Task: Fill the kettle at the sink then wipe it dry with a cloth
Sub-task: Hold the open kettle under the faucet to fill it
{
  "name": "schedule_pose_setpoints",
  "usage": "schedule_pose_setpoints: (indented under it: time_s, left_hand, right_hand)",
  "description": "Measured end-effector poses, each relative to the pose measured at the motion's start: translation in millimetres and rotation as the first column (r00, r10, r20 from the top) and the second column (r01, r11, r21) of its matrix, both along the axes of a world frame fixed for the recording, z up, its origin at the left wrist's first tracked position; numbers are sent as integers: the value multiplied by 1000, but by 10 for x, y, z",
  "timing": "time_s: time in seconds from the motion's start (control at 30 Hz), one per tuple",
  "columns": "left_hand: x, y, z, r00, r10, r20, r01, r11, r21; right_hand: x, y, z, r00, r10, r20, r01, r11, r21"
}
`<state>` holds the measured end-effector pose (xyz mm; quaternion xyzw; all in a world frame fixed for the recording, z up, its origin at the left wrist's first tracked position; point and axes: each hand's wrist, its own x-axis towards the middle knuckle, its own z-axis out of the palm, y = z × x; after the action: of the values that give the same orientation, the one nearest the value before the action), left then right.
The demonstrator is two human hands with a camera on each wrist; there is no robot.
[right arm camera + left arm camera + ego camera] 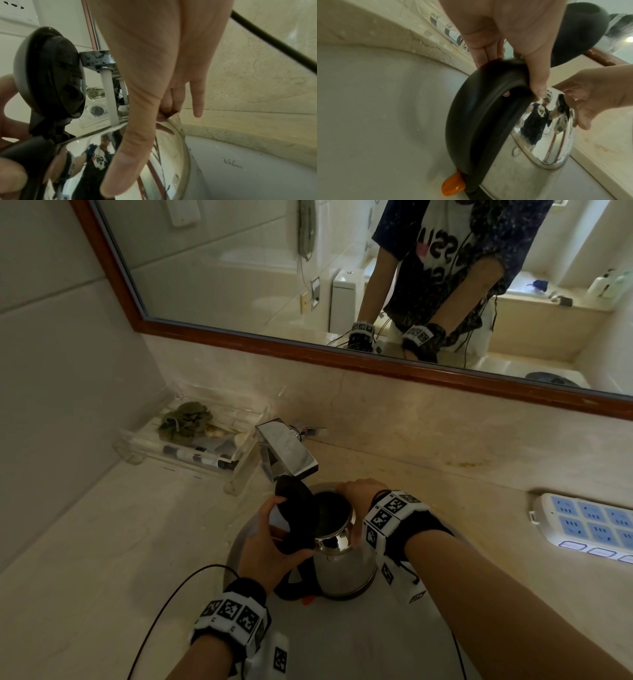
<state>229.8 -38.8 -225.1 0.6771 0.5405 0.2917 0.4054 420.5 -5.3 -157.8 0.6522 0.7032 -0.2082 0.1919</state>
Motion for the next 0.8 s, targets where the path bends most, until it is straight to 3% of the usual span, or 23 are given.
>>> schedule_pose_setpoints:
  time_s: [0.8]
  left_hand:
    - [28,-4,-45,998,49,-36,-49,999,-4]
  right_hand:
    - [27,69,-68,1000,10,-1,-10,1000,-23]
